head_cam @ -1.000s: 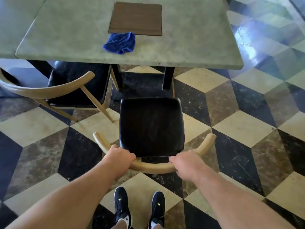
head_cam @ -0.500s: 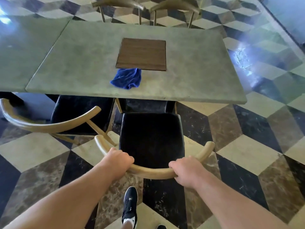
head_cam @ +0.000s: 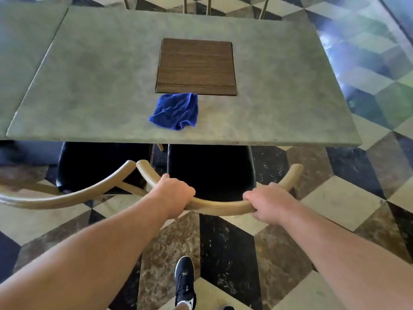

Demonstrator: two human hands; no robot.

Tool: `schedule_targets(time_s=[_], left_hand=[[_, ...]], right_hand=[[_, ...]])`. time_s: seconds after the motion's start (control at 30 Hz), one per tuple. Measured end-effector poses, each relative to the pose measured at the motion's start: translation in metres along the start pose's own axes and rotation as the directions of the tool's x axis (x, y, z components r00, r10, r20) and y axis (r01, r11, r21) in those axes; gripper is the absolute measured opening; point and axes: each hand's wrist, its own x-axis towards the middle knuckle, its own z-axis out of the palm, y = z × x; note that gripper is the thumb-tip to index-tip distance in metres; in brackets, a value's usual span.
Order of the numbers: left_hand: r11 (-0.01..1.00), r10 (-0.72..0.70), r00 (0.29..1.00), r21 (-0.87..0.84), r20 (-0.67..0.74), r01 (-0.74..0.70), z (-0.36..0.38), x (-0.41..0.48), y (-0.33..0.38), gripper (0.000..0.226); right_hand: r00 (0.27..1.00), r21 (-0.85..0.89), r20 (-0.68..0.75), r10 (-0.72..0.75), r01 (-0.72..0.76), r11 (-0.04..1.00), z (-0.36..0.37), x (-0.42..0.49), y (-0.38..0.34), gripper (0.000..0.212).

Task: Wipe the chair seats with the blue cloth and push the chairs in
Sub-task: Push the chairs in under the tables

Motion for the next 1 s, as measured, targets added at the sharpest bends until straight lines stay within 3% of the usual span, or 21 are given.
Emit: schedule_targets(time_s=[0.1, 0.43, 0.67, 0.9, 1.0], left_hand=[[1.000, -0.007, 1.000, 0.002, -0.012, 0.007, -0.015, 0.009, -0.004, 0.019], [0.999, 0.001, 0.997, 0.046, -0.071, 0.002, -0.032, 0.009, -0.029, 0.022], [0.996, -0.077, 0.995, 0.033, -0.061, 0.079, -0.010, 0.040, -0.027, 0.018], [0.997, -0.069, 0.996, 0.042, -0.059, 0.072, 0.011, 0.041, -0.020, 0.018], [0.998, -0.068, 0.997, 0.007, -0.047, 0.069, 0.019, 0.031, -0.016, 0.031]], right_hand=[[1.000, -0.022, 0.007, 0.002, -0.002, 1.000, -0.014, 0.009, 0.011, 0.032], [0.997, -0.023, -0.078, -0.014, 0.012, 1.000, -0.029, 0.012, 0.005, 0.024], [0.995, -0.097, -0.079, -0.063, 0.055, 0.994, -0.020, 0.049, 0.020, 0.020], [0.993, -0.160, -0.063, -0.102, 0.091, 0.983, 0.000, 0.056, 0.020, 0.026], [0.995, -0.154, -0.055, -0.084, 0.075, 0.985, 0.010, 0.050, 0.011, 0.024]])
